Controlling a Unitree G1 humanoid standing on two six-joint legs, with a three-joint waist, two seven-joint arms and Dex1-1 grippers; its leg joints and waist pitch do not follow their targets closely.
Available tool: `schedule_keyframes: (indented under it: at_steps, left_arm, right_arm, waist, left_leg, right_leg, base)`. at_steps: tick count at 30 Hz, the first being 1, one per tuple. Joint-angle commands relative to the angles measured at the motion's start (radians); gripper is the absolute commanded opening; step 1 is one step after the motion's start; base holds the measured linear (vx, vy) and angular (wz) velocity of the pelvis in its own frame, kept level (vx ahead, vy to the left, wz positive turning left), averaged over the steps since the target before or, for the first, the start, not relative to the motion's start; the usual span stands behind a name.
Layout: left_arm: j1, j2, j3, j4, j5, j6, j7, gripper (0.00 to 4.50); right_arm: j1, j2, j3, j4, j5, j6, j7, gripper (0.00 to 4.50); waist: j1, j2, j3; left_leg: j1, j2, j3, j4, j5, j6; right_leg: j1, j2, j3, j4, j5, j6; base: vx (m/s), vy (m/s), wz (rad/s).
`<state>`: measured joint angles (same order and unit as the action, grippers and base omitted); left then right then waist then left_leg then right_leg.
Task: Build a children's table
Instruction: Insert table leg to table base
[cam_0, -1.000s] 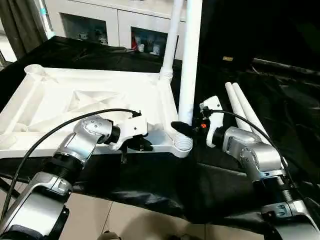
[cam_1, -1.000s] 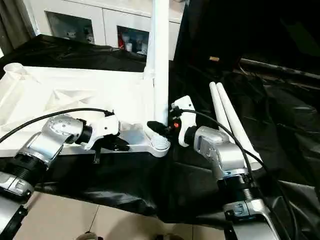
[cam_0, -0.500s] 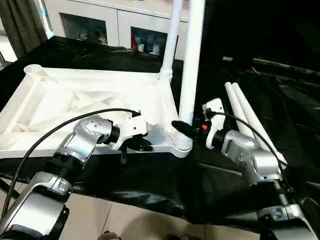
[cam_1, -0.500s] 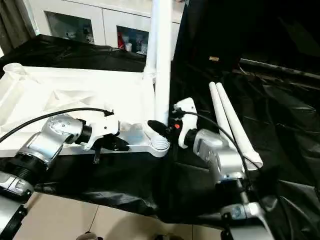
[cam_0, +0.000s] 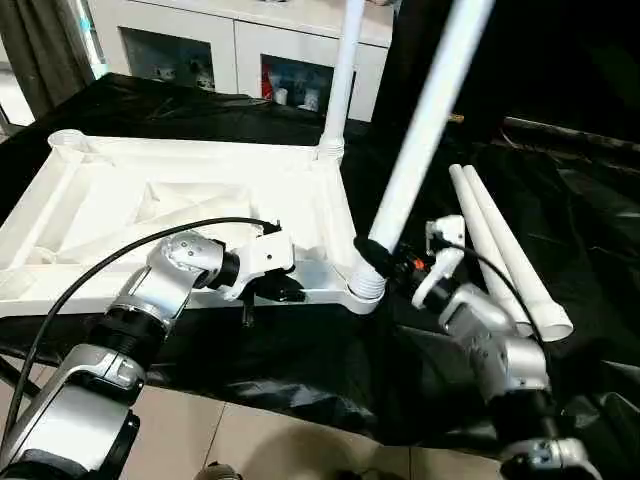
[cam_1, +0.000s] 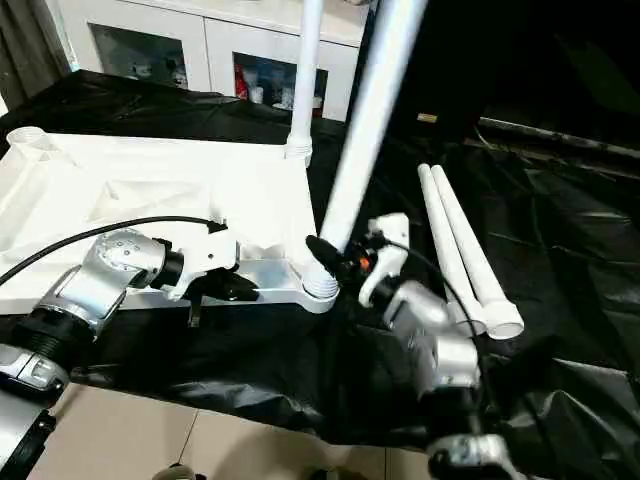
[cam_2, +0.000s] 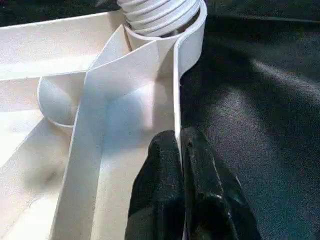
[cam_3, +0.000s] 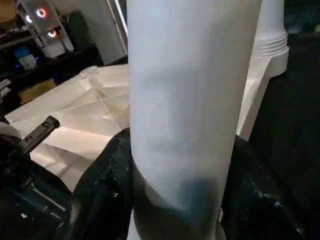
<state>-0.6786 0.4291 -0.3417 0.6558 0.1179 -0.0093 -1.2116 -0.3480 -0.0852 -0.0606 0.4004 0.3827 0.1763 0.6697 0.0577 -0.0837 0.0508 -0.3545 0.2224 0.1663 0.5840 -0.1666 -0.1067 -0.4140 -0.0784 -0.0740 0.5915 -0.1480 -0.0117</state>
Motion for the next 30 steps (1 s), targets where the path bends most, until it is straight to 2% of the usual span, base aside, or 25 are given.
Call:
schedule_keyframes:
  at_steps: [1,4,6,7,8,11,12,13,20,22,26,28,30]
  left_arm:
    - [-0.008,-0.016,-0.011,0.012,0.014,-0.012,0.026,0.0]
    - [-0.005,-0.016,-0.01,0.017,0.014,-0.018,0.031,0.0]
    - [-0.004,-0.016,-0.01,0.018,0.014,-0.02,0.032,0.0]
    - [-0.003,-0.016,-0.01,0.018,0.015,-0.021,0.034,0.0]
    - [-0.002,-0.015,-0.01,0.017,0.016,-0.022,0.035,0.0]
    - [0.0,-0.015,-0.008,0.016,0.018,-0.024,0.044,0.0]
    - [0.0,-0.015,-0.008,0.016,0.018,-0.024,0.044,0.0]
    - [0.0,-0.015,-0.008,0.017,0.02,-0.026,0.046,0.0]
    - [-0.003,-0.021,-0.004,0.032,0.024,-0.039,0.063,0.0]
    - [-0.005,-0.022,-0.004,0.034,0.024,-0.039,0.064,0.0]
    - [-0.007,-0.019,0.0,0.038,0.026,-0.042,0.07,0.0]
    - [-0.007,-0.016,0.001,0.04,0.027,-0.045,0.071,0.0]
    - [-0.007,-0.016,0.001,0.04,0.027,-0.045,0.071,0.0]
  right_arm:
    - [0.028,-0.002,-0.003,0.03,-0.025,-0.017,-0.005,1.88]
    - [0.046,0.005,0.01,0.035,-0.036,-0.059,0.009,1.88]
    - [0.052,0.01,0.012,0.042,-0.037,-0.077,0.013,1.88]
    - [0.056,0.013,0.011,0.051,-0.036,-0.095,0.014,1.88]
    - [0.058,0.015,0.01,0.057,-0.036,-0.105,0.015,1.88]
    - [0.062,0.012,0.012,0.066,-0.041,-0.132,0.023,1.88]
    - [0.062,0.012,0.012,0.066,-0.041,-0.132,0.023,1.88]
    - [0.061,0.012,0.012,0.068,-0.042,-0.137,0.024,1.88]
    - [0.061,0.019,0.006,0.085,-0.053,-0.211,0.004,1.88]
    - [0.06,0.02,0.001,0.092,-0.058,-0.231,-0.007,1.88]
    - [0.072,0.027,-0.005,0.107,-0.09,-0.322,-0.043,1.88]
    - [0.081,0.029,-0.005,0.108,-0.1,-0.35,-0.05,1.88]
    - [0.081,0.029,-0.005,0.108,-0.1,-0.35,-0.05,1.88]
  waist:
    - [-0.007,0.026,-0.054]
    - [-0.007,0.025,-0.053]
    - [-0.007,0.026,-0.054]
    - [-0.008,0.018,-0.055]
    - [-0.006,0.024,-0.056]
    - [-0.007,0.024,-0.053]
    - [-0.009,0.007,-0.053]
    - [-0.006,0.016,-0.052]
    - [-0.009,0.011,-0.048]
    - [-0.011,0.012,-0.047]
    - [-0.012,0.015,-0.046]
    - [-0.014,0.015,-0.047]
    - [-0.014,0.018,-0.048]
  left_leg:
    - [0.017,0.003,-0.006,-0.077,-0.459,-0.016]
    - [0.019,0.003,-0.006,-0.078,-0.467,-0.014]
    - [0.018,0.004,-0.008,-0.081,-0.464,-0.013]
    - [0.016,0.006,-0.007,-0.083,-0.459,-0.01]
    - [0.016,0.008,-0.008,-0.085,-0.452,-0.01]
    - [0.017,0.007,-0.006,-0.086,-0.463,-0.01]
    - [0.015,0.007,-0.004,-0.085,-0.458,-0.006]
    - [0.017,0.006,-0.005,-0.085,-0.456,-0.006]
    - [0.019,0.005,-0.008,-0.083,-0.47,-0.005]
    - [0.02,0.004,-0.009,-0.083,-0.48,-0.006]
    - [0.022,0.003,-0.011,-0.082,-0.495,-0.007]
    - [0.017,0.004,-0.012,-0.085,-0.491,-0.006]
    - [0.018,0.006,-0.012,-0.087,-0.496,-0.001]
  right_leg:
    - [0.025,-0.056,0.024,-0.108,-0.613,-0.07]
    - [0.024,-0.056,0.023,-0.111,-0.621,-0.066]
    - [0.027,-0.057,0.023,-0.11,-0.608,-0.071]
    - [0.029,-0.056,0.023,-0.11,-0.593,-0.076]
    - [0.03,-0.059,0.025,-0.106,-0.571,-0.086]
    - [0.029,-0.057,0.026,-0.107,-0.565,-0.093]
    - [0.029,-0.057,0.026,-0.109,-0.577,-0.088]
    - [0.028,-0.06,0.026,-0.109,-0.594,-0.086]
    - [0.023,-0.063,0.021,-0.121,-0.668,-0.053]
    - [0.021,-0.063,0.018,-0.125,-0.683,-0.047]
    - [0.02,-0.064,0.013,-0.132,-0.707,-0.037]
    - [0.027,-0.065,0.011,-0.13,-0.694,-0.037]
    - [0.029,-0.067,0.003,-0.132,-0.673,-0.043]
  base:
    - [0.0,0.0,0.0]
    - [0.0,0.0,0.0]
    - [0.0,0.0,0.0]
    - [0.0,0.0,0.0]
    - [0.0,0.0,0.0]
    - [0.0,0.0,0.0]
    - [0.0,0.0,0.0]
    - [0.0,0.0,0.0]
    - [0.0,0.0,0.0]
    - [0.0,0.0,0.0]
    - [0.0,0.0,0.0]
    - [0.0,0.0,0.0]
    - [0.0,0.0,0.0]
